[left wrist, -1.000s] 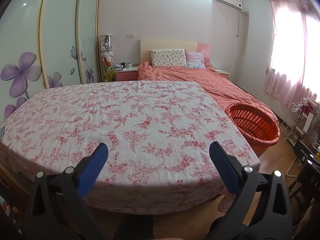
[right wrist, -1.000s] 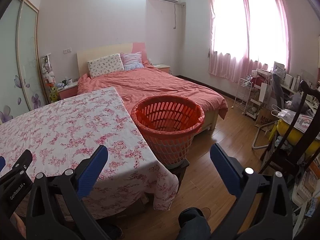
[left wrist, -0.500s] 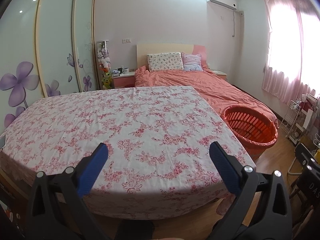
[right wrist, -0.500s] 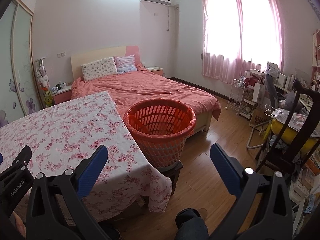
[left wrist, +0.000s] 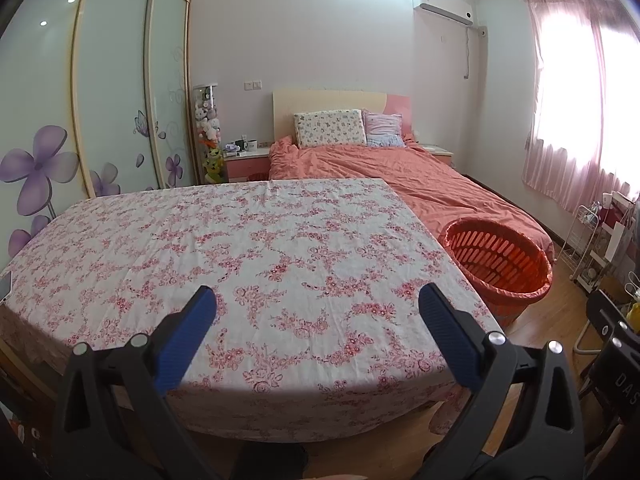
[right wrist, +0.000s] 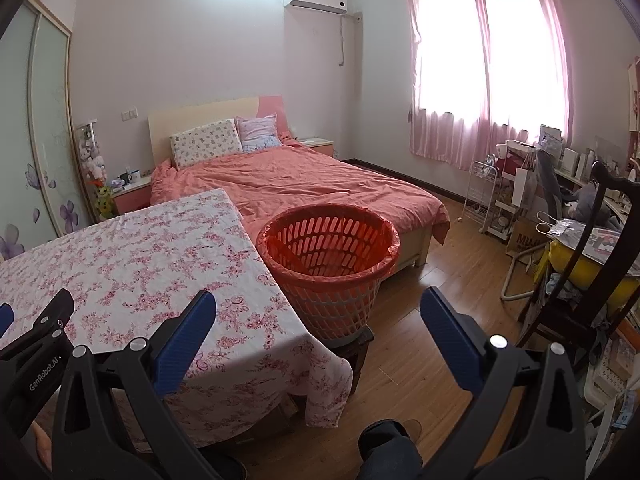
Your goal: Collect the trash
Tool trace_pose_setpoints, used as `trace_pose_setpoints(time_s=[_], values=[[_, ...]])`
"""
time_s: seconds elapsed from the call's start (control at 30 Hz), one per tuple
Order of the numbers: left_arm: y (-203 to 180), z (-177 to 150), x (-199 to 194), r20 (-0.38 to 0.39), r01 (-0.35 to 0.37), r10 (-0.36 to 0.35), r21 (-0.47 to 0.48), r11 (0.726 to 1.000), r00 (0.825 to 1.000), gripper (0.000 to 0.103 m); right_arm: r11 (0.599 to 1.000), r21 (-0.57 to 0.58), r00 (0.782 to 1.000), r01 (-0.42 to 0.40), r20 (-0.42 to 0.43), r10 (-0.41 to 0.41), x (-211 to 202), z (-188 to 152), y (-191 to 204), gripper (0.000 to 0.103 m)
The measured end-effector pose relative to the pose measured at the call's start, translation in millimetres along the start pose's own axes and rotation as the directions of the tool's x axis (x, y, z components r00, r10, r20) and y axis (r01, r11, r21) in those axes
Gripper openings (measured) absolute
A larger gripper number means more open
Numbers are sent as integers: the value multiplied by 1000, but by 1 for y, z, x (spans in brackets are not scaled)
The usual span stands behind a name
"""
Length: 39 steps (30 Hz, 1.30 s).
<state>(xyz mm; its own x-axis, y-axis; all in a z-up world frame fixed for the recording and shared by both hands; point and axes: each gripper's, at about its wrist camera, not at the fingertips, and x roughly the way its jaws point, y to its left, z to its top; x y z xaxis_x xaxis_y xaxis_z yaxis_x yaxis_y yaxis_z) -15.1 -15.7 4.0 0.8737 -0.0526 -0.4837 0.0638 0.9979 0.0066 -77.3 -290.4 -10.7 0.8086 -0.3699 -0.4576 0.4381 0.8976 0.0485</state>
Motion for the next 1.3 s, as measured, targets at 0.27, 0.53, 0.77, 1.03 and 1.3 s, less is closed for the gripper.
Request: trace_pose_setpoints(time_s=[0.27,0.53,0.77,1.03,1.3], values=[[6,2,-1,10,-37,37,-23,999,999,99,1000,-1,1000,-1,0,1,0,0,0,101],[9,3,-1,9,-69,69,-26,997,998,99,1000,-2,1000,0,6,0,-1,4,1,101],[11,4,-1,9,-89,89,-32,996,996,99,1000,-2,1000,-3,7,3,0,6,2,101],[12,3,-1,11,-97,97,-35,995,995,99,1000,0,1000,-4,9,4,0,7,3,101],[12,4,-1,10,-97,97,-35,995,995,99,1000,0,1000,-6,6,6,1,8,4,101]])
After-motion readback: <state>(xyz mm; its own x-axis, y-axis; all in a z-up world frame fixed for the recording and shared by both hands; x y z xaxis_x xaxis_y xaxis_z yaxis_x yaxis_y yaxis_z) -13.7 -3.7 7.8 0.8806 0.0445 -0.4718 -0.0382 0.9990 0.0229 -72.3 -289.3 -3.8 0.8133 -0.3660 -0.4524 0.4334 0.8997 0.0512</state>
